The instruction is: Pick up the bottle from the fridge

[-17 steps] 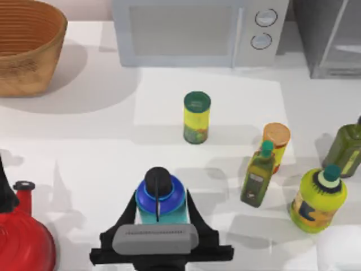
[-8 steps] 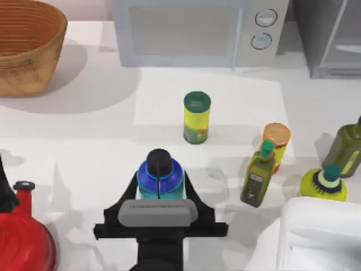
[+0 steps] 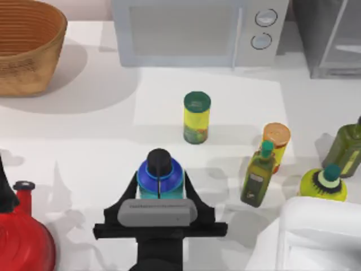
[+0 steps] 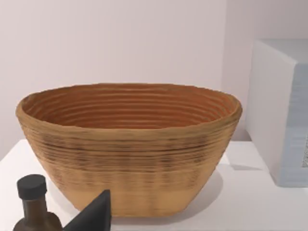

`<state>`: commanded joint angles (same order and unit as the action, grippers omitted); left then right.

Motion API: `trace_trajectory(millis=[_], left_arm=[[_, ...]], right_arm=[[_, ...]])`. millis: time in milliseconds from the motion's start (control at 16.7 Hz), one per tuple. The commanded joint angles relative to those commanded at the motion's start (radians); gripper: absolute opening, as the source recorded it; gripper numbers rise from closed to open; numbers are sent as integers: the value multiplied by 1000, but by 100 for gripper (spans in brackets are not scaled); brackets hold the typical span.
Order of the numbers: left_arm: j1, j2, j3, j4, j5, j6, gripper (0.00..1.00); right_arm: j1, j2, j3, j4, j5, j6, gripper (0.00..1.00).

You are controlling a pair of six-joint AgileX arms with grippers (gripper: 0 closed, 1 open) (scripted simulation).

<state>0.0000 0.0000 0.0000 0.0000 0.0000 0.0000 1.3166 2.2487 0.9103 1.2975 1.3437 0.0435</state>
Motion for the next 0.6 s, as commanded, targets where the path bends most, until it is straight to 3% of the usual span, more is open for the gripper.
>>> trace_trajectory(millis=[300,600], left_arm=[[0,0,0,0,0,0,100],[0,0,0,0,0,0,100]], right_arm=[[0,0,0,0,0,0,98],[0,0,0,0,0,0,100]])
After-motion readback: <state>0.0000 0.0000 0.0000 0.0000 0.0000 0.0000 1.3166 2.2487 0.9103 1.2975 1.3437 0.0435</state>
